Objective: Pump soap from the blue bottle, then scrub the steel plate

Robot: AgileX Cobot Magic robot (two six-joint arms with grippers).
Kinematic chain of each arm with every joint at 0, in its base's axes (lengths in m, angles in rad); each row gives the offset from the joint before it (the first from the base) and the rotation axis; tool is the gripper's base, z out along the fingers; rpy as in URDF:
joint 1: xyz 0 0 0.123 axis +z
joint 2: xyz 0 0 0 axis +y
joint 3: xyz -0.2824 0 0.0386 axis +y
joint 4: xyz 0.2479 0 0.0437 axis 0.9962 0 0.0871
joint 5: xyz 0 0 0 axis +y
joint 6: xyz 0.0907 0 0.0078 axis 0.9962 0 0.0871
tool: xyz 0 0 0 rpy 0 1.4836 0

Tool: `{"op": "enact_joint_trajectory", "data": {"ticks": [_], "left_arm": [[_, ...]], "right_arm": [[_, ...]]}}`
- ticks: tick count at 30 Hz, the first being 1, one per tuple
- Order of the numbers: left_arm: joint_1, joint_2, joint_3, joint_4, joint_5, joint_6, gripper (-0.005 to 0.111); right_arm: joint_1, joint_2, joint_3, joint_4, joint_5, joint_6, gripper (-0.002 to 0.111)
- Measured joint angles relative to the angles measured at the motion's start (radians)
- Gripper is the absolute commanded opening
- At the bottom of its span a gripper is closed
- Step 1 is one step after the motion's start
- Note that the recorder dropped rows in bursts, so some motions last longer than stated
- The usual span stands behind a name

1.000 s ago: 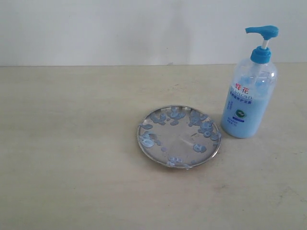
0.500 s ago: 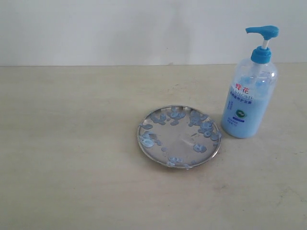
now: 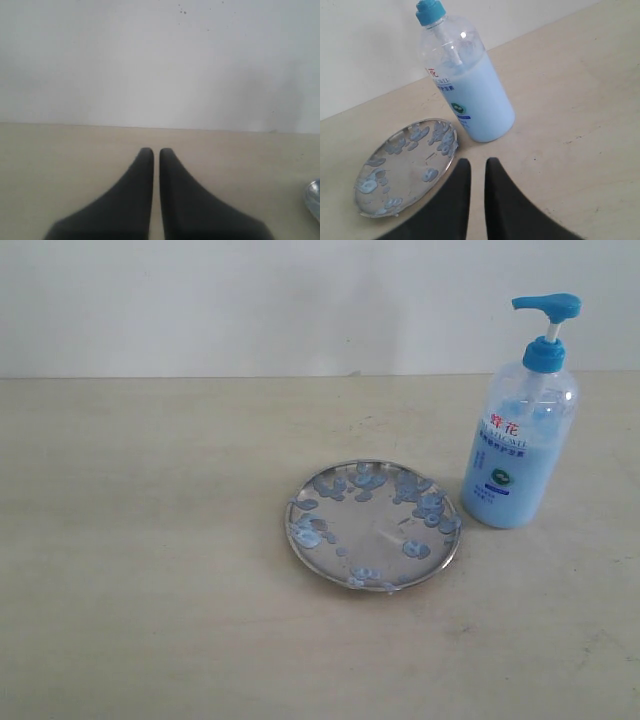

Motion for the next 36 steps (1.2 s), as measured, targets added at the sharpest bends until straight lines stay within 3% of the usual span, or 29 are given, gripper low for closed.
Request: {"op": "enact_joint_trajectory", "data": {"ticks": [12, 14, 18, 21, 25, 36], "left_arm": [[0.009, 0.007, 0.002, 0.088, 0.010, -0.055, 0.004], [0.009, 0.007, 0.002, 0.234, 0.043, -0.192, 0.004], [0.009, 0.007, 0.004, 0.623, 0.210, -0.696, 0.004], [0.009, 0.007, 0.006, 0.715, 0.244, -0.839, 0.004], [0.009, 0.007, 0.006, 0.758, 0.251, -0.881, 0.004], [0.009, 0.005, 0.006, 0.851, 0.193, -0.795, 0.004]], "right_arm": [[0.000, 0.000, 0.000, 0.000, 0.000, 0.000, 0.000], [0.000, 0.000, 0.000, 0.000, 0.000, 0.000, 0.000], [0.000, 0.000, 0.000, 0.000, 0.000, 0.000, 0.000], [0.000, 0.000, 0.000, 0.000, 0.000, 0.000, 0.000], [0.000, 0.000, 0.000, 0.000, 0.000, 0.000, 0.000], [0.001, 0.000, 0.000, 0.000, -0.004, 0.000, 0.000]]}}
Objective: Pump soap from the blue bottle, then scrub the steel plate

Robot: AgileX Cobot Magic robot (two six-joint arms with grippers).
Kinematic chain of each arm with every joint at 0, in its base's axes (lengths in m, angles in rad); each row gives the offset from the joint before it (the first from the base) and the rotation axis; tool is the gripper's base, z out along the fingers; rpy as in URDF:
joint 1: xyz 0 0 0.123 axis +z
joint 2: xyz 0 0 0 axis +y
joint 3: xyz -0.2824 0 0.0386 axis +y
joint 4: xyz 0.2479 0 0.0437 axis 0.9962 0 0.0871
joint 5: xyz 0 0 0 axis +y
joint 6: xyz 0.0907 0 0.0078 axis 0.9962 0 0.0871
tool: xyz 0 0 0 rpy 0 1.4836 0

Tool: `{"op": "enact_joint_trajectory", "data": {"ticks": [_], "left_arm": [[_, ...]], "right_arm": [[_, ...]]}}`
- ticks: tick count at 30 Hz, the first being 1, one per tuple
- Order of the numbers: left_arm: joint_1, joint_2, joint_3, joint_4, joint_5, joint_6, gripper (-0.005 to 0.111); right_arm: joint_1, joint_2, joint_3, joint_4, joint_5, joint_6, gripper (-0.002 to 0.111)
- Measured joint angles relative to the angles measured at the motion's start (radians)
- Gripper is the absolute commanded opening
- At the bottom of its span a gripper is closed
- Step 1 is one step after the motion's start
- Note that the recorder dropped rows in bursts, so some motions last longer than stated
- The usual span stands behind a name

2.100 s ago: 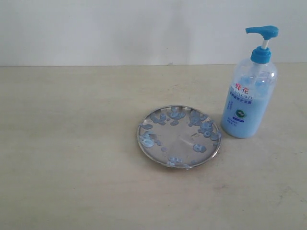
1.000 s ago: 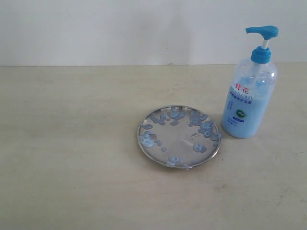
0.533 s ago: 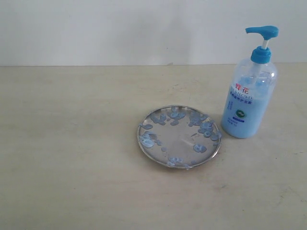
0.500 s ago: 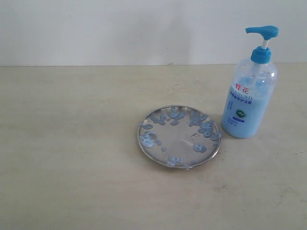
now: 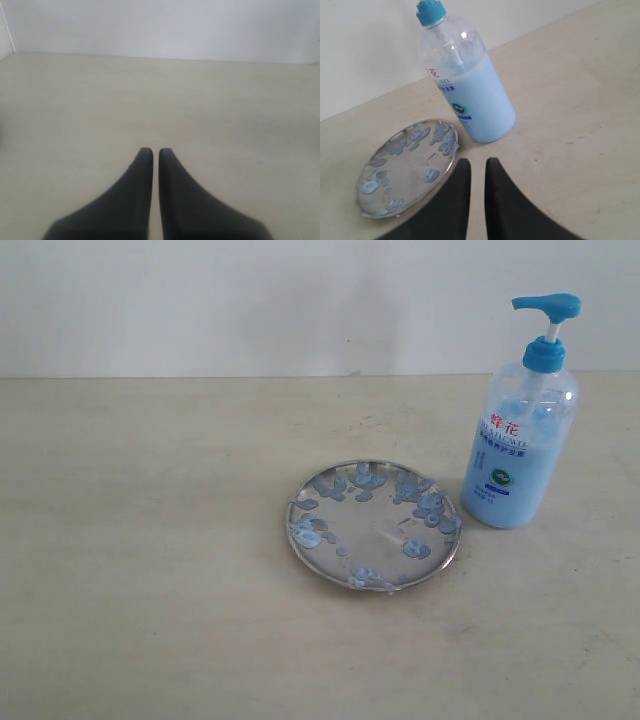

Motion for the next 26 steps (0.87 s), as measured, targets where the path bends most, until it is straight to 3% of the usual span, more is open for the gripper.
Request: {"op": "enact_joint_trajectory", "data": {"ticks": [26], "left_arm": [[0.000, 0.000, 0.000, 0.002, -0.016, 0.013, 0.004]], "right_arm": [[0.000, 0.000, 0.000, 0.000, -0.011, 0.000, 0.000]]}}
